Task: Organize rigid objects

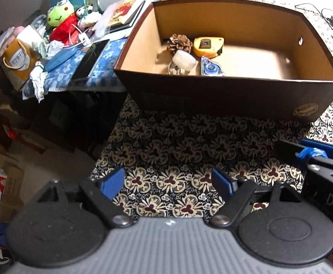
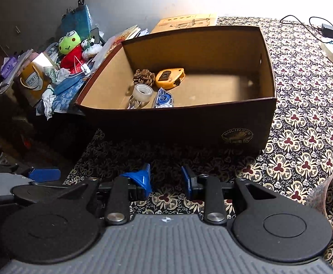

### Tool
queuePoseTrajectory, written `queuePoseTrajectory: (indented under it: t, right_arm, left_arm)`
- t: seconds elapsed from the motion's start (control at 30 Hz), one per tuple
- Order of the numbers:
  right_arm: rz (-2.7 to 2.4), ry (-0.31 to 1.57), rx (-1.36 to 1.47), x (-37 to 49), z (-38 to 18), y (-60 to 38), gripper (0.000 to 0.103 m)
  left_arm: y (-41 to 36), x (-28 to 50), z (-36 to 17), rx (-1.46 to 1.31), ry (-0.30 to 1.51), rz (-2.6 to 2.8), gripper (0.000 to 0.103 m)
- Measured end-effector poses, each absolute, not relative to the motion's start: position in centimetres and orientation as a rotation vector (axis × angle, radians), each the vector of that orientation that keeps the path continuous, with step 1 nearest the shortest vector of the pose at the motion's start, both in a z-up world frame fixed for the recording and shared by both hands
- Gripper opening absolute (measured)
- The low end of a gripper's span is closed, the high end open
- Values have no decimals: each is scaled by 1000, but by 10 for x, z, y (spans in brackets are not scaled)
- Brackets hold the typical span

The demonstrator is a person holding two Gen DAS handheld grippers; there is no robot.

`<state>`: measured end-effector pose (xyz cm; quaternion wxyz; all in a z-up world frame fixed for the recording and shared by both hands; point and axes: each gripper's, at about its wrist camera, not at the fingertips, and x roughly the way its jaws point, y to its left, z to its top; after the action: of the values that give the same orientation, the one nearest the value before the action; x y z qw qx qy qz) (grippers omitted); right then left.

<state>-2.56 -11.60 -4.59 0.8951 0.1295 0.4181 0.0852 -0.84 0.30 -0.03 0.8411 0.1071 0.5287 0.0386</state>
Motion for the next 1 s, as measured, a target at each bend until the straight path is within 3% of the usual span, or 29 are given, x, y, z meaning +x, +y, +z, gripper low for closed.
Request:
queuePoseTrajectory:
  t: [0.57,1.0]
  right_arm:
    - [64,791,274,11,-5,-104,12]
    - [-83,724,256,41,-6,-88,12]
  left_arm:
    - [13,45,43,233,1003,-35,81]
    - [28,85,42,259,930,-128,81]
